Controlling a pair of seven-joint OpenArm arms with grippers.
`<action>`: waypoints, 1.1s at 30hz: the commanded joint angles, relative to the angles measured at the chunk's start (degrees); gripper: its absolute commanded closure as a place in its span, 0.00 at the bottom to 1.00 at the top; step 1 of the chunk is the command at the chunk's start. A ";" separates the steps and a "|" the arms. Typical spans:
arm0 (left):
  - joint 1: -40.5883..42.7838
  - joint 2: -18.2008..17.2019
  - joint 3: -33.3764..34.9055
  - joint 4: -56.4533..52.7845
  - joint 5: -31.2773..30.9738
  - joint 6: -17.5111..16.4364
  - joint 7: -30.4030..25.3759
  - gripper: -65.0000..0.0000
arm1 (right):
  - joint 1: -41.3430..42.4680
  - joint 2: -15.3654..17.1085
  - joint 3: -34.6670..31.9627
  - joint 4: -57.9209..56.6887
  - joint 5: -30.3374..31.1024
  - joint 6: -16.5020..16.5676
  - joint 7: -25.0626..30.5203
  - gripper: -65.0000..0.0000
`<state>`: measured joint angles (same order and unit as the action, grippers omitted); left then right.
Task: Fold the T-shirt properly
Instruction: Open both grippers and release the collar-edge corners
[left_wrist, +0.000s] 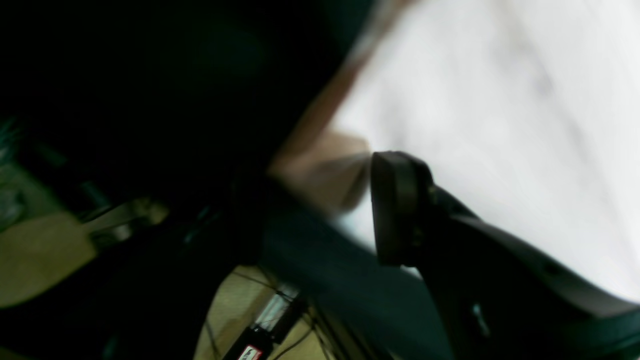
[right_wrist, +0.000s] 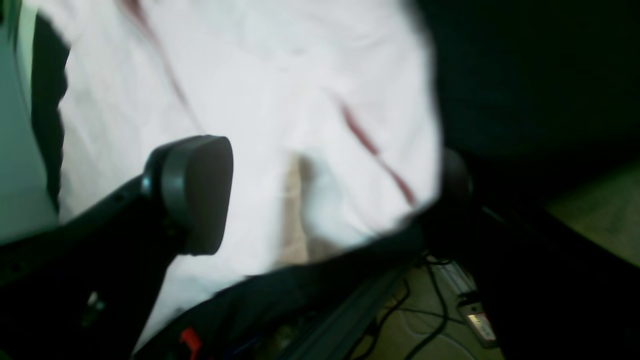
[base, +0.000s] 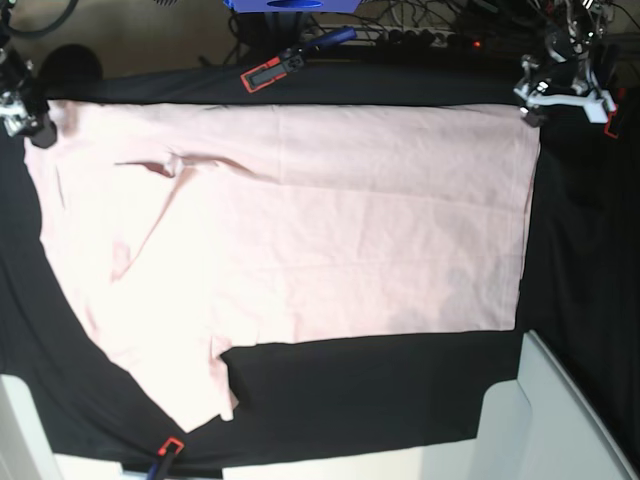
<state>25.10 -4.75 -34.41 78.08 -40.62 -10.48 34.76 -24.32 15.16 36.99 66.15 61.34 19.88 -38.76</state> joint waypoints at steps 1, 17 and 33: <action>0.79 -0.56 -1.85 0.29 0.84 1.12 0.27 0.48 | -0.78 1.06 0.85 0.27 -0.64 -0.85 -0.31 0.17; 1.93 -0.04 -6.95 15.85 0.84 1.03 0.36 0.49 | -0.87 4.75 2.96 16.27 -9.69 -0.41 -0.40 0.16; -1.67 -3.73 13.62 17.26 0.93 1.21 0.27 1.00 | 0.36 3.00 -16.90 24.80 -14.35 -0.76 -5.68 0.86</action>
<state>23.20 -7.92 -20.32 94.54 -39.38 -9.17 35.94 -24.01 17.17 19.86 90.17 46.33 18.76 -45.21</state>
